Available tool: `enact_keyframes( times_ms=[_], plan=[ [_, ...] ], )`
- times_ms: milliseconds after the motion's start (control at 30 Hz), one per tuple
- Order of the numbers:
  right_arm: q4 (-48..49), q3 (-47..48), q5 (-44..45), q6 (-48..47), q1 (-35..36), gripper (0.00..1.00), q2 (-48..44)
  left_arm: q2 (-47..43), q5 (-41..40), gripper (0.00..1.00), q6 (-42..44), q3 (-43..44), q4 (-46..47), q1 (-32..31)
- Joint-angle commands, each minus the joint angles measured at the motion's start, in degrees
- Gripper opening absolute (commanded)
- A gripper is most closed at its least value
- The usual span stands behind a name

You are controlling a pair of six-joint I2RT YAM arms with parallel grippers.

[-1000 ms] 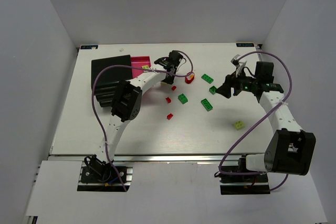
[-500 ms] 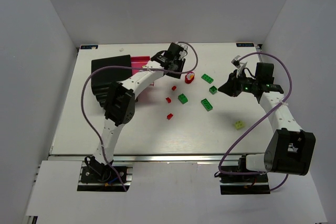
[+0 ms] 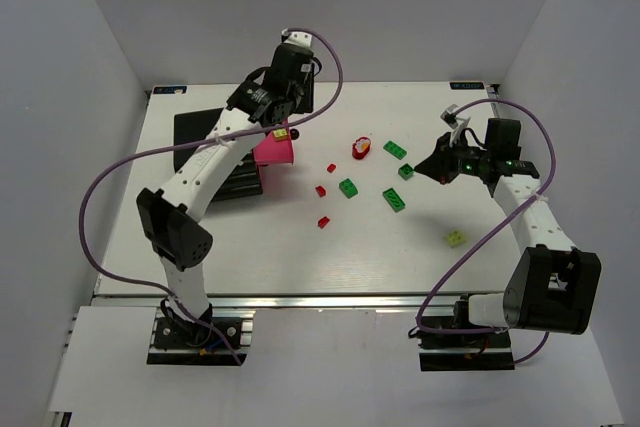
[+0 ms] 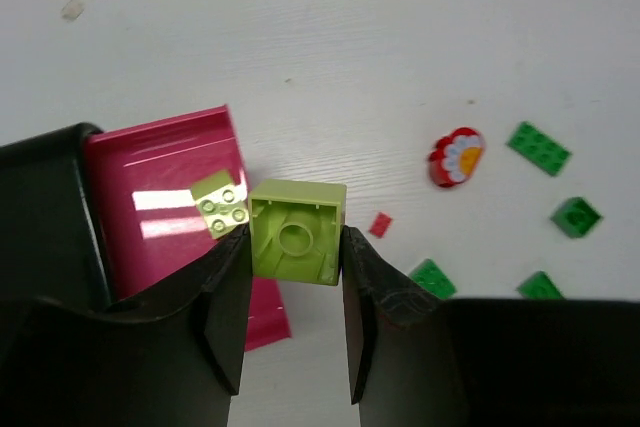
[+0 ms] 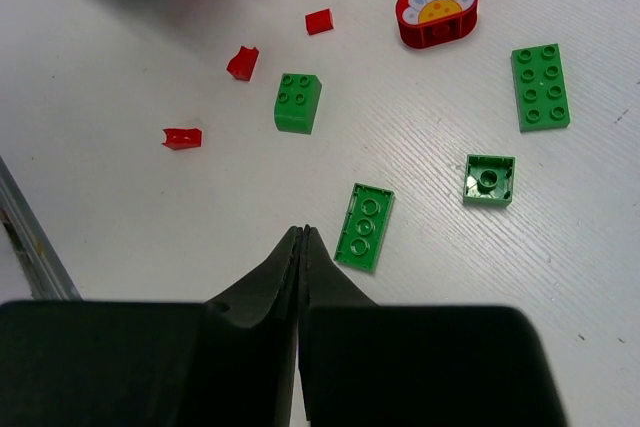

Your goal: Sort the legos into containers by color

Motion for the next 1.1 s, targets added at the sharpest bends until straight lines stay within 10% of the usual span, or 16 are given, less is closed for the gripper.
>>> enact_keyframes(
  times_ms=[0,500,867,1067],
  plan=[
    [2.02,-0.53,-1.06,0.88,0.48,0.0,-0.11,5.83,-7.71,0.0,-0.86,2.44,-10.95,0.73],
    [2.2,-0.7,-0.88,0.97,0.74,0.06,0.15,5.67,-9.74,0.07,-1.92,-3.44,-10.89,3.71],
    [1.94,-0.61,-0.8,0.62,0.92,0.21,1.03,2.07,-9.3,0.64,-1.3,-7.92,-10.0,4.24],
    [-0.17,0.09,-2.02,-1.66,1.79,0.42,2.08,-1.97,-6.15,0.73,-0.07,-6.08,-8.96,4.24]
  ],
)
